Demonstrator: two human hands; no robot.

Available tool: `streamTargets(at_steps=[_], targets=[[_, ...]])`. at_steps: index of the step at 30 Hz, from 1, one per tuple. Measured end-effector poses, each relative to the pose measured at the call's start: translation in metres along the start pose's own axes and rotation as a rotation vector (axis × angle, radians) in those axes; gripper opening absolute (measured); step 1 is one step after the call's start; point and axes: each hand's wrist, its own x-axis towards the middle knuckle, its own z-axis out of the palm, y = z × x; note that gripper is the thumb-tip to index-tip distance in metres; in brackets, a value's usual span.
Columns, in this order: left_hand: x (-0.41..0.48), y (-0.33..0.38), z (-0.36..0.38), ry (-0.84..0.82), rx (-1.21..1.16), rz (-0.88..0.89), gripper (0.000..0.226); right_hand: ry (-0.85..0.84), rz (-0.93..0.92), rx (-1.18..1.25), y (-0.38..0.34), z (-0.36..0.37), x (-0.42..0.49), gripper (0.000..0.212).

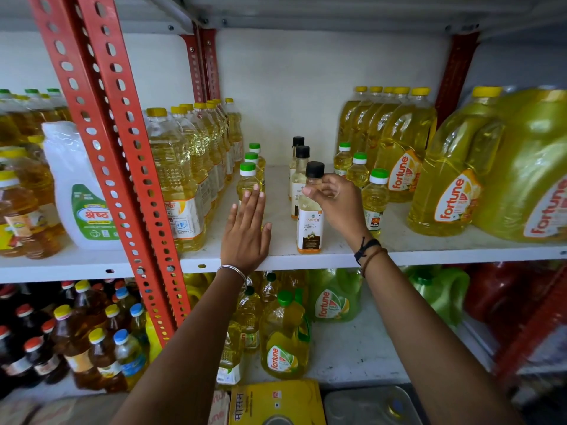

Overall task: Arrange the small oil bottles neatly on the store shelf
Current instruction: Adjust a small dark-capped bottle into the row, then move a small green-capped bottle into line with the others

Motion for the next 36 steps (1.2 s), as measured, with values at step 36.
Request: streamTargets(at_steps=[36], targets=[[0.01,-0.103,-0.084,0.435,0.271,0.044,0.057,-0.048,0.099,0.095,-0.045,0.118,0.011,0.033]])
